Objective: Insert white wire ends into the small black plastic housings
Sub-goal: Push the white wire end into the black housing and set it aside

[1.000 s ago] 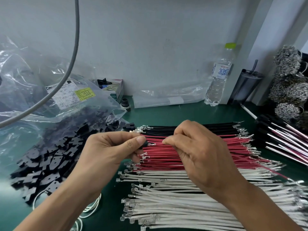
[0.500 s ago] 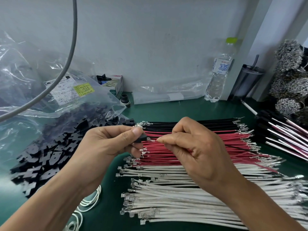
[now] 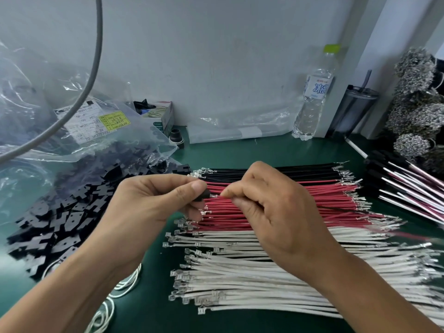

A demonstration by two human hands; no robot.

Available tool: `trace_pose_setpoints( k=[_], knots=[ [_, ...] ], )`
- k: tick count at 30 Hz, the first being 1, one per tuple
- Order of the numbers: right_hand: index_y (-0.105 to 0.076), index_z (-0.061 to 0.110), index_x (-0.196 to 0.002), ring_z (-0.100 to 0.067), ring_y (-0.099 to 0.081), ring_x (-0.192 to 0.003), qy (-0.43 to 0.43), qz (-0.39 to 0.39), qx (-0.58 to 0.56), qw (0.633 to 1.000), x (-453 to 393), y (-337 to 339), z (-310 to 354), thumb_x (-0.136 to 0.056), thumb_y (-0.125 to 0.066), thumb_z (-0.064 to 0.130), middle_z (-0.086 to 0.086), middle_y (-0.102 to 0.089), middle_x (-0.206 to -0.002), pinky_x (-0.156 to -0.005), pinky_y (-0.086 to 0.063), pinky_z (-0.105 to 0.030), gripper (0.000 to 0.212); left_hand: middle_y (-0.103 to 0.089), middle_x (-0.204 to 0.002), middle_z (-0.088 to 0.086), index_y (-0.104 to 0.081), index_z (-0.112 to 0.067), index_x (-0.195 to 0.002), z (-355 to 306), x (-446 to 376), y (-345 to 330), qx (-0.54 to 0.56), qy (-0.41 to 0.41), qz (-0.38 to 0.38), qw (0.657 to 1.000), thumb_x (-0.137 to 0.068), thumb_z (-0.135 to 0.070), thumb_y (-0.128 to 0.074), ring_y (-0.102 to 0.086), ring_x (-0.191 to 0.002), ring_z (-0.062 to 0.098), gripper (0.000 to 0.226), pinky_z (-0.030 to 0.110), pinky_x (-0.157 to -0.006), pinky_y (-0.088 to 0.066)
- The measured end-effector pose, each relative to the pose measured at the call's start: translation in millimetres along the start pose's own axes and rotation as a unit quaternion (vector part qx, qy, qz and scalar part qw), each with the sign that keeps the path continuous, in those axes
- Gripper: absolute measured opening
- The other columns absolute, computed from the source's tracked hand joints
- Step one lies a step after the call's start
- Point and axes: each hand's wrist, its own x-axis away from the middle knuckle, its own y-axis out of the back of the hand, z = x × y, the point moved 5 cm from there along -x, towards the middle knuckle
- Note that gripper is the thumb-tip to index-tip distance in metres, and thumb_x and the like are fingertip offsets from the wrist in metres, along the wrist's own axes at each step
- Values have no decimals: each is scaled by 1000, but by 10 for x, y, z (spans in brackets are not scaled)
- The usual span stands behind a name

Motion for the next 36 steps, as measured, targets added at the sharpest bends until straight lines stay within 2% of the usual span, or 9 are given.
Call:
trace_pose_setpoints(
  k=[4, 8, 11, 17, 22, 25, 30, 32, 36],
  knots=[
    [-75, 21, -105, -6, -59, -84, -46, 7, -57, 997, 43, -73, -34, -99, -57, 24, 12, -57, -93, -73, -49, -22, 19, -79, -83, 15, -83, -13, -89, 13, 28, -52, 5, -15, 2, 1000, -70, -33, -79, -73, -68, 24, 28, 20, -66, -59],
    [-76, 25, -98, -4, -61, -87, -80, -5, -82, 993, 35, -31, -135, -95, -69, 23, 16, -62, -89, -74, -47, -19, 8, -80, -90, -9, -82, -31, -100, -117, 94, -55, -184, -161, -16, 969, -68, -34, -85, -75, -82, 8, 32, 13, -73, -57],
    [-75, 26, -90, -4, -61, -83, -71, 17, -63, 995, 42, -28, -163, -92, -72, 29, 16, -62, -85, -70, -48, -22, 5, -76, -79, -16, -81, -39, -90, -146, 98, -55, -277, -206, -24, 938, -70, -40, -83, -71, -71, 5, 20, 7, -65, -52],
    [-72, 24, -85, -6, -58, -77, -53, 24, -46, 997, 45, -23, -129, -93, -66, 32, 16, -58, -82, -67, -49, -29, 13, -77, -73, -9, -79, -41, -93, -70, 56, -53, -246, -163, 32, 955, -70, -45, -79, -72, -61, 9, 24, 14, -60, -56],
    [-72, 20, -85, -5, -57, -77, -30, 16, -57, 998, 41, 7, -65, -92, -64, 28, 15, -58, -82, -68, -46, -21, 14, -78, -74, 1, -82, -32, -91, -15, 62, -69, -169, -152, 67, 972, -79, -30, -85, -74, -60, 19, 12, 24, -62, -61],
    [-72, 20, -84, -6, -57, -74, -15, 28, -43, 999, 46, 0, -55, -92, -65, 30, 14, -59, -81, -65, -48, -26, 15, -79, -78, 4, -82, -30, -91, 12, 60, -91, -150, -142, 72, 976, -78, -25, -83, -75, -63, 21, 14, 28, -62, -62],
    [-71, 24, -85, -8, -50, -76, 25, -15, 89, 996, -18, 208, -2, -92, -72, 26, 13, -57, -83, -60, -43, -25, 8, -77, -73, 0, -81, -32, -89, 2, 48, -64, -162, -154, 37, 974, -79, -32, -81, -73, -61, 16, 11, 21, -60, -59],
    [-70, 28, -81, -7, -49, -76, 27, 25, 87, 996, -13, 240, 39, -88, -74, 24, 15, -55, -83, -60, -40, -23, 8, -76, -70, 1, -80, -32, -88, -4, 38, -28, -179, -156, 8, 971, -78, -33, -81, -71, -59, 16, 10, 20, -57, -57],
    [-69, 35, -86, 0, -54, -86, -38, 219, 103, 970, 95, 60, 2, -89, -63, 39, 21, -59, -87, -72, -43, -28, 8, -78, -73, 0, -81, -30, -87, 21, 19, 20, -141, -130, -22, 981, -73, -29, -82, -73, -60, 15, 14, 14, -54, -54]
  ],
)
